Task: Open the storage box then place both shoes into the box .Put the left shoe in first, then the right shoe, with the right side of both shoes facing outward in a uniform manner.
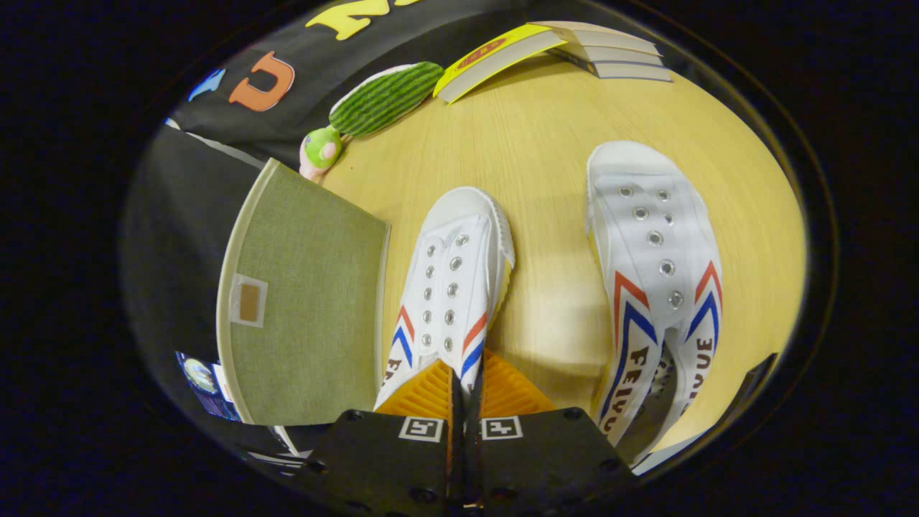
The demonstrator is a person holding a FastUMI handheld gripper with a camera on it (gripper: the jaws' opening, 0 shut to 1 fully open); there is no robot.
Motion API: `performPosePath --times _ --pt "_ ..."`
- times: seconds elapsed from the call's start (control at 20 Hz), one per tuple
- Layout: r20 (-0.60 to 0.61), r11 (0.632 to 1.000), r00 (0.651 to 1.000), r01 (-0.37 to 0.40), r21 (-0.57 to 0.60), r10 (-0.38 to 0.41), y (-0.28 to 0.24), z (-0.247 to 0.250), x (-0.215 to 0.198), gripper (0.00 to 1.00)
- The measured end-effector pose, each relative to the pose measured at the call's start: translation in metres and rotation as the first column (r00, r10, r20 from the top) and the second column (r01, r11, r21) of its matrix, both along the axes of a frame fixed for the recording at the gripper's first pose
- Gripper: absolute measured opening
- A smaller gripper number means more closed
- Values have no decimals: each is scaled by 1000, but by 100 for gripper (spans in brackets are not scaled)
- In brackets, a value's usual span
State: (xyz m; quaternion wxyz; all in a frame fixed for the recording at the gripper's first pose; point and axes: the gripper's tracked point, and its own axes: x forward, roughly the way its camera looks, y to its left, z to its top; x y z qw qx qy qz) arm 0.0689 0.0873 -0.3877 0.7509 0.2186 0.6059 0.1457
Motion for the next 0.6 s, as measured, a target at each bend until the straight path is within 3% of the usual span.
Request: performPosePath --times 0.3,0.6 --pt "34 990 996 76 121 -81 7 63 -11 6" --pt "204 994 976 55 98 -74 26 175 -16 6"
